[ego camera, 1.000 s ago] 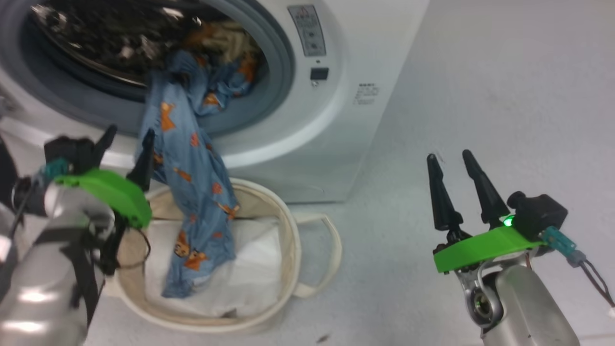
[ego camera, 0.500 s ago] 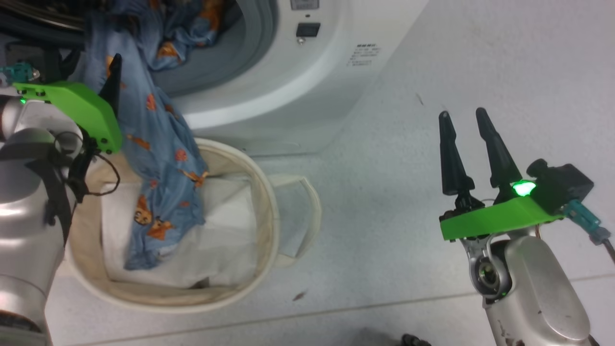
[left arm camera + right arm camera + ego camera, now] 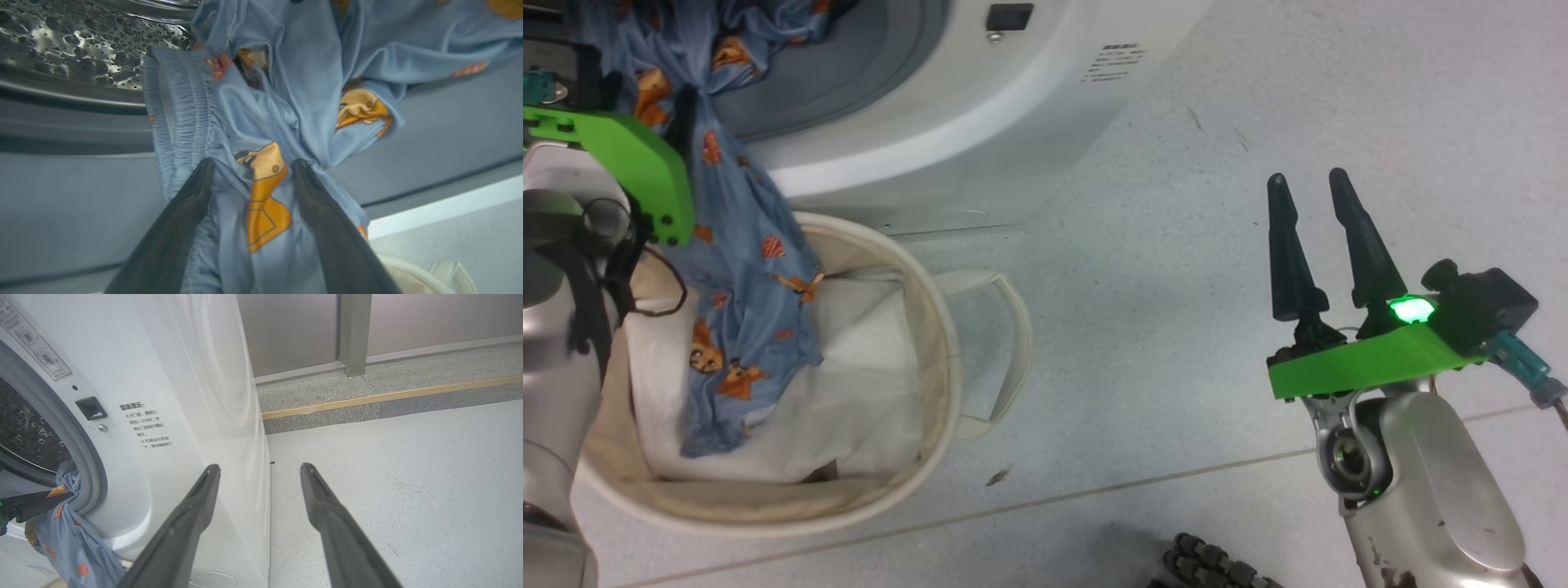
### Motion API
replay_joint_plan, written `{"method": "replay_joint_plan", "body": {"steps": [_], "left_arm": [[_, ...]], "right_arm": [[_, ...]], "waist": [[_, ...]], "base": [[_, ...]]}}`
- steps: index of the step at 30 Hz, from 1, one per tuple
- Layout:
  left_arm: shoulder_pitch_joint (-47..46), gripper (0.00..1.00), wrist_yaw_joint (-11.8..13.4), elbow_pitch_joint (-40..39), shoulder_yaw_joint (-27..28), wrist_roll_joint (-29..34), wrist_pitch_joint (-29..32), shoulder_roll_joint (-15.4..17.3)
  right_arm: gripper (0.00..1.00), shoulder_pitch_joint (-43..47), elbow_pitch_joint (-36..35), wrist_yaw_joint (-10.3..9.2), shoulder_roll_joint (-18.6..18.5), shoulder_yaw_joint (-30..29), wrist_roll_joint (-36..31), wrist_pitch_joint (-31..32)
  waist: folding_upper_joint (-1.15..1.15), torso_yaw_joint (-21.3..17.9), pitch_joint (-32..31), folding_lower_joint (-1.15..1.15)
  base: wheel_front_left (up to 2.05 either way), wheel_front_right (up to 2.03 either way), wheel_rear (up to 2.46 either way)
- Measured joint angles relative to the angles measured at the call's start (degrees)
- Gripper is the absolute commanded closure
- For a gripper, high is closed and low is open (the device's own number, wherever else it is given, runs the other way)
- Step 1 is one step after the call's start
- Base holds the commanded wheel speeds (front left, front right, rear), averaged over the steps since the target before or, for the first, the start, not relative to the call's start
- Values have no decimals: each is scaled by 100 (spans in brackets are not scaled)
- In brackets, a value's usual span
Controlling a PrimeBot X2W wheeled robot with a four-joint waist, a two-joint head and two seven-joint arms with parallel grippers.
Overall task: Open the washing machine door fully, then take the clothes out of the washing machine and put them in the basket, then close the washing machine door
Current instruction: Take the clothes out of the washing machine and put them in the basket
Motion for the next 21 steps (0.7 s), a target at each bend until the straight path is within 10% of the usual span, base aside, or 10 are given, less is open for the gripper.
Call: {"method": "replay_joint_plan", "body": {"steps": [1, 21], "left_arm": [[0, 100, 0, 0, 0, 0, 0, 0], [932, 100, -1, -402, -292, -646, -1162, -30]], "right_arm": [[0, 0, 0, 0, 0, 0, 0, 0], [0, 232, 352, 0, 0, 22, -145, 0]], "waist": [[0, 0, 0, 0], [0, 225, -948, 0]], "base": [[0, 0, 0], [0, 0, 0]]}}
